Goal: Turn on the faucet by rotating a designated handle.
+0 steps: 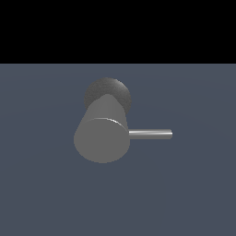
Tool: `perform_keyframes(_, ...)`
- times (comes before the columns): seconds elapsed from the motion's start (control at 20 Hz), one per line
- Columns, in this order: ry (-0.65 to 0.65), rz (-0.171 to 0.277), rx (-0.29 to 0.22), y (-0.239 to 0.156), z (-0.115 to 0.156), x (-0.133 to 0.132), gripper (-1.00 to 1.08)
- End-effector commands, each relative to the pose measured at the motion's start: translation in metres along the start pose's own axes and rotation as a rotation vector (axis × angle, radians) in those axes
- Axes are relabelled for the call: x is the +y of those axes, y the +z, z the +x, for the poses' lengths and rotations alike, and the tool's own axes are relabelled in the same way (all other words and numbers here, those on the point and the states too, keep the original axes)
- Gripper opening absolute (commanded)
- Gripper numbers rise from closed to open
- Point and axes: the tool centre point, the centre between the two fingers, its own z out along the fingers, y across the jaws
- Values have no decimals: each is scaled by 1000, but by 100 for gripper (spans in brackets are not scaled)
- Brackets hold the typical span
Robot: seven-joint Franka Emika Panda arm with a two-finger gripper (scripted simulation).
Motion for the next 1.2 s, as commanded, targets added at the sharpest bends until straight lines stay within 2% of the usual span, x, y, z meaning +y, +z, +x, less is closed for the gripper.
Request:
perform_keyframes(0.0,-3,100,64,-13,5,2,-100)
perform_keyframes(0.3,3,339,224,-46,15,13,-100)
perform_keyframes(0.6,28,572,389,-81,24,35,-100)
perform_keyframes(1.15,151,978,680,-129,34,111,-100)
